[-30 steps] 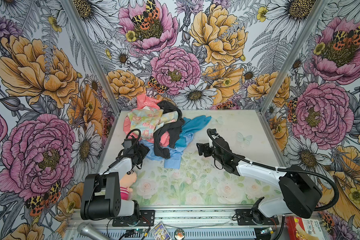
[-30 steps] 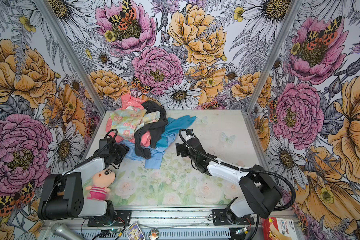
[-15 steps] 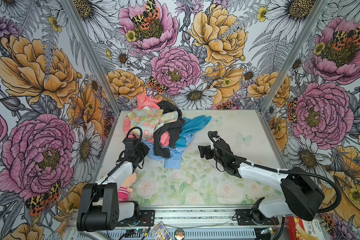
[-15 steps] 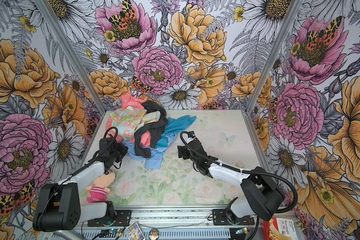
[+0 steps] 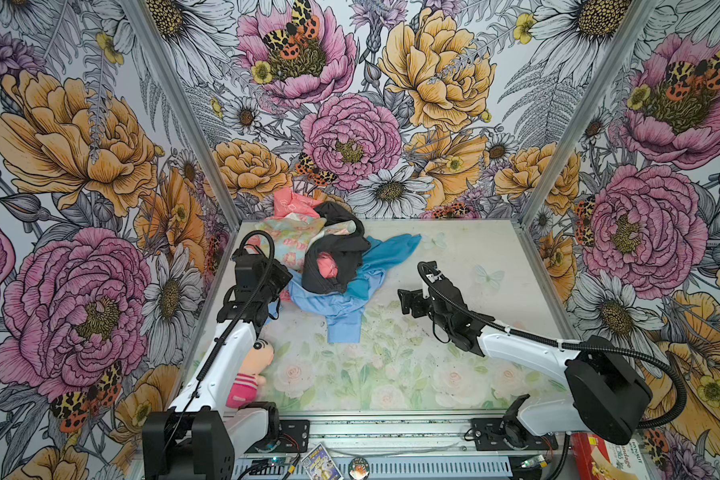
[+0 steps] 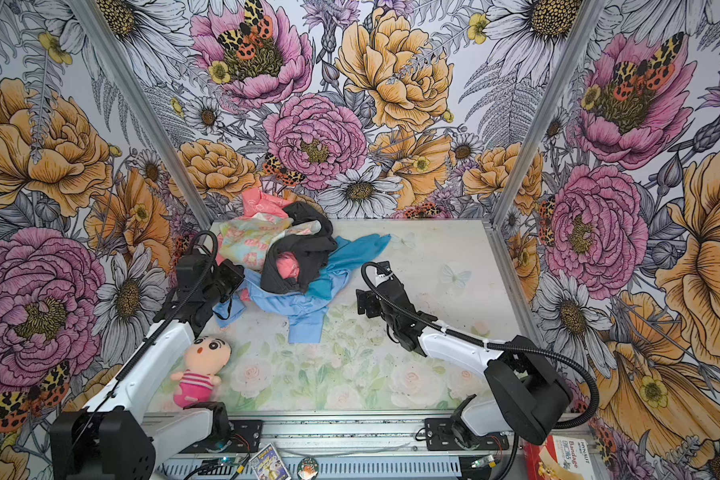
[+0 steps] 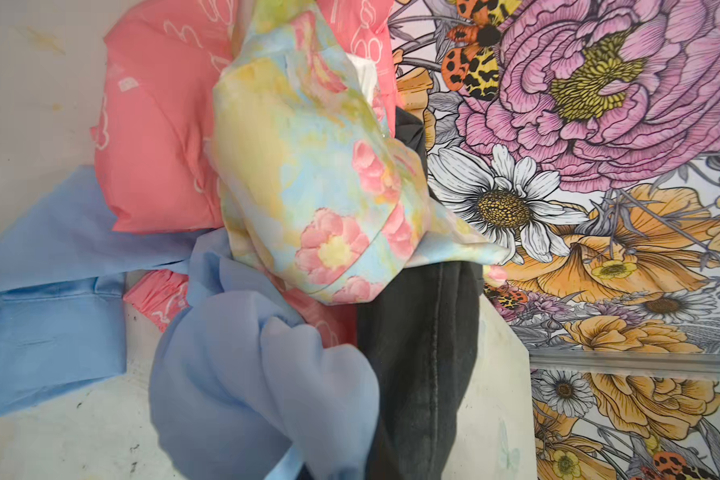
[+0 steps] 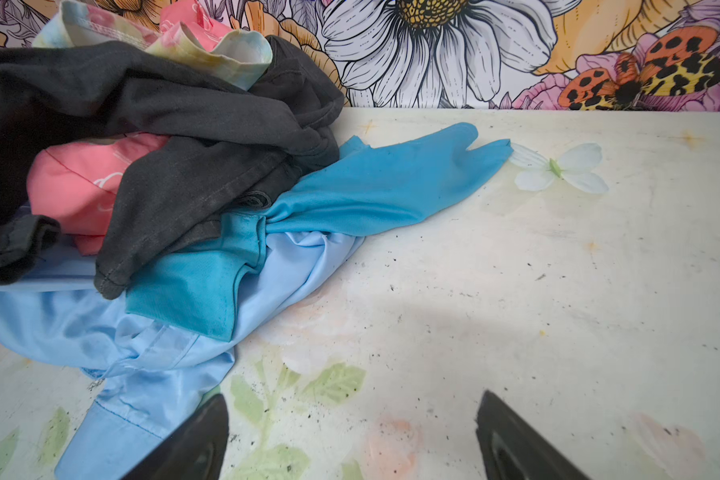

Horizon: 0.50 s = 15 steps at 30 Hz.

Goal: Pick out a specific cloth from the pile
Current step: 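Grasp the light blue shirt with the left gripper and lift it up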

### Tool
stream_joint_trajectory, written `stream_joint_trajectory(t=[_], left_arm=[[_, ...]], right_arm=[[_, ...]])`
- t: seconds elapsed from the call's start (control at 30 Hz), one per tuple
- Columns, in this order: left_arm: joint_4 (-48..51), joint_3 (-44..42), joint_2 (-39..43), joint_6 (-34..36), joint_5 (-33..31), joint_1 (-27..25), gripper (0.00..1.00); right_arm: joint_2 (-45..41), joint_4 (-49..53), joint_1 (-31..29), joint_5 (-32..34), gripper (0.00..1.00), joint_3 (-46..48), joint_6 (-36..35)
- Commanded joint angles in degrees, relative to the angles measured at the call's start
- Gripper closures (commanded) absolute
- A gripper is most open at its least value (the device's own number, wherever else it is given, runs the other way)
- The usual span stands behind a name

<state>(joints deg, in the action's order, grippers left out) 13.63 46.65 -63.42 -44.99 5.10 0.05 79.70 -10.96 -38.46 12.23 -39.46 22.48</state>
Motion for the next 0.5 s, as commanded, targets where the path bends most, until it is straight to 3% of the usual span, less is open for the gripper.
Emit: stream_joint_trajectory(t=[0.0,0.47], left_arm=[[0.02,4.39,2.3,1.09,-2.24,-0.14,1.0],[2.1,17.39,1.03,1.13,-2.91,-2.5,1.0]], right_arm=[[-1.73,-0.55,-0.48,1.09,0.06,0.26,-0.68],[-1.52,-0.53,-0.48,1.09,0.06,-0.16,-0.76]])
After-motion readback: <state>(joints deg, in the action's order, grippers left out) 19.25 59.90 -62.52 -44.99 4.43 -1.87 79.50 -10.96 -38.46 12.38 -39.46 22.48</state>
